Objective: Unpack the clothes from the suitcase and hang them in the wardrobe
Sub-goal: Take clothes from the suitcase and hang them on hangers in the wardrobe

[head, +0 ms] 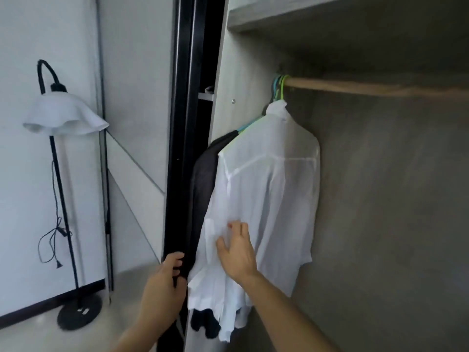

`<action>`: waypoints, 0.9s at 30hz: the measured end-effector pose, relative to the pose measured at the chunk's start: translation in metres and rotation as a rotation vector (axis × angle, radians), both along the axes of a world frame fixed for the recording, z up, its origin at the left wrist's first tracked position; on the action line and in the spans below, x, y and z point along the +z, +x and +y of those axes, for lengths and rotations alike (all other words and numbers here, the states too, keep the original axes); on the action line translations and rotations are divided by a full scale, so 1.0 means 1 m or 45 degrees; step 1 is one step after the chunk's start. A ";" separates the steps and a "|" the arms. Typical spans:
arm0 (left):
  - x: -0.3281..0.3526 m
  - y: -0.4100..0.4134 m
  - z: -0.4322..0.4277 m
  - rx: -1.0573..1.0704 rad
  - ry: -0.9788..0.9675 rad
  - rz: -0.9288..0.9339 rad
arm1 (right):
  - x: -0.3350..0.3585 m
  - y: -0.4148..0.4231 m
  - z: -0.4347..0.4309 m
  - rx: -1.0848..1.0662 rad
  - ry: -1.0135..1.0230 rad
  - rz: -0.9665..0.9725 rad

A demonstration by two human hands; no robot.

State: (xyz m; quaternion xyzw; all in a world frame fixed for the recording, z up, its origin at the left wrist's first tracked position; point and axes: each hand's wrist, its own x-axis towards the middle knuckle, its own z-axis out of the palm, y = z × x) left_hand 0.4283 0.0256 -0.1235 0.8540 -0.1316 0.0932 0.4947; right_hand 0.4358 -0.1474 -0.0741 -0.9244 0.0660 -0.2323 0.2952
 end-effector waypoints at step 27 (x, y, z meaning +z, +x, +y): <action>-0.489 -0.324 0.339 0.377 0.611 1.224 | -0.520 -0.289 0.294 0.518 -0.159 1.558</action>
